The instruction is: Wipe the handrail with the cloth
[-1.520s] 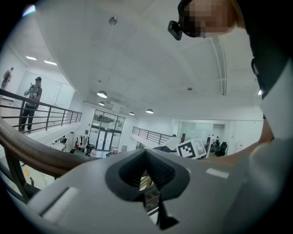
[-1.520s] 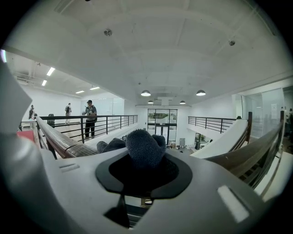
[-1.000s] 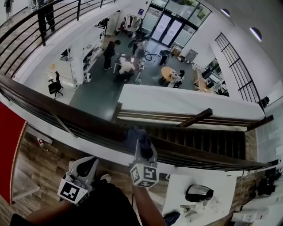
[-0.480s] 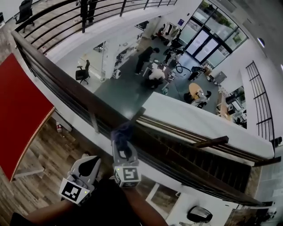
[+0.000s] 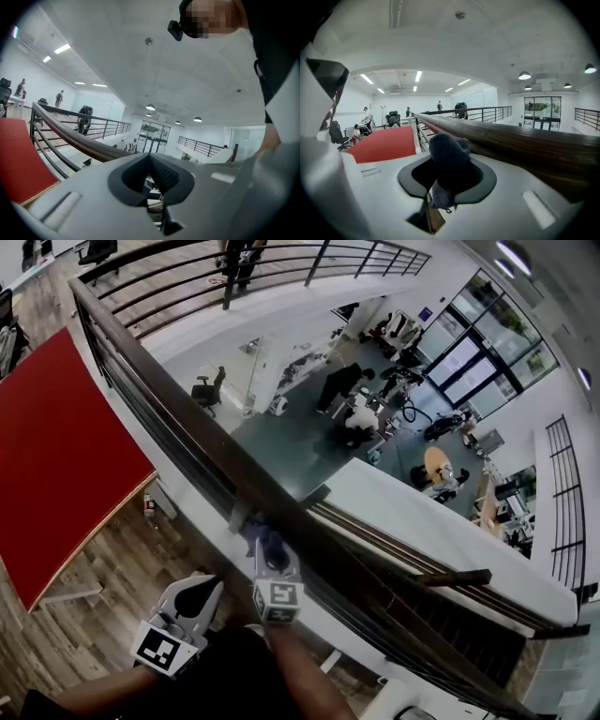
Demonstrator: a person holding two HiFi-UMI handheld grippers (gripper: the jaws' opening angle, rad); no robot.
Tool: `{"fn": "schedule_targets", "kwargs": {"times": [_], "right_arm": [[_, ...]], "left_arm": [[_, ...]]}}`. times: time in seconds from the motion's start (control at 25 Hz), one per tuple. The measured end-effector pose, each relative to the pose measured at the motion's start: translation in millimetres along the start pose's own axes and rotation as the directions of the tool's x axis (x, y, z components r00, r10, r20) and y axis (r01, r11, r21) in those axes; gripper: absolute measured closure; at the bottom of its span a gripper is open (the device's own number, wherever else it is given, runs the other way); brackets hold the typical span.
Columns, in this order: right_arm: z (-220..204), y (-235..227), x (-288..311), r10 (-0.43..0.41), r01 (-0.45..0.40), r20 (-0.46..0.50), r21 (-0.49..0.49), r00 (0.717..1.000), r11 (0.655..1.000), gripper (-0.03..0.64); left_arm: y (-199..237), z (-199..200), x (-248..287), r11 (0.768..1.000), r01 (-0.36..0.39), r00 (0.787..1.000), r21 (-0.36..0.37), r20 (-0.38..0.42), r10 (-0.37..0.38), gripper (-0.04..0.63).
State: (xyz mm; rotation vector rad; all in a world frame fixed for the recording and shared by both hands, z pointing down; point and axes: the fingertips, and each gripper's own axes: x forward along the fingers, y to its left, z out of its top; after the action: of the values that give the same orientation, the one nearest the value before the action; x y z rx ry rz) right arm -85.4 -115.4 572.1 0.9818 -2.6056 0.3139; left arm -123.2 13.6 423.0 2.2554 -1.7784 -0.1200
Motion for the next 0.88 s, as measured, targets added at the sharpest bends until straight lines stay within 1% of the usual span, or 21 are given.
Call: {"fn": "schedule_targets", "kwargs": {"times": [0.16,0.32,0.44,0.6,0.68,0.88], "right_arm": [[-19.1,-11.9,25.4,-0.056,0.056,-0.014,-0.018,0.998,0.998,0.523],[-25.3,-16.5,40.3,-0.076,0.076,-0.033,-0.003,0.997,0.997,0.523],[-47.0,-26.7,52.6,-0.114,0.113,-0.054,-0.018,0.992,0.993,0.525],[-53.9,-34.4,60.7,-0.149,0.151,-0.094,0.016,0.984,0.988,0.525],[-60.2,-39.6,61.9,-0.162,0.166,-0.109,0.035,0.981,0.985,0.525],[-80.1,-48.0,64.4,-0.178,0.191,-0.153,0.074,0.972,0.979,0.525]], "left_arm": [[23.7,-5.6,-2.8,1.0,-0.015,1.0,-0.007,-0.008,0.015,0.595],[28.1,0.4,1.5,1.0,0.006,1.0,-0.019,-0.013,-0.007,0.595],[32.4,7.3,5.2,1.0,0.02,1.0,-0.019,-0.014,-0.02,0.595],[38.0,4.3,7.9,0.999,0.036,0.999,-0.013,-0.04,-0.036,0.595],[42.4,0.8,7.6,0.999,0.03,0.997,-0.018,-0.065,-0.031,0.595],[50.7,4.7,8.7,0.999,0.028,0.997,-0.023,-0.066,-0.03,0.596]]}}
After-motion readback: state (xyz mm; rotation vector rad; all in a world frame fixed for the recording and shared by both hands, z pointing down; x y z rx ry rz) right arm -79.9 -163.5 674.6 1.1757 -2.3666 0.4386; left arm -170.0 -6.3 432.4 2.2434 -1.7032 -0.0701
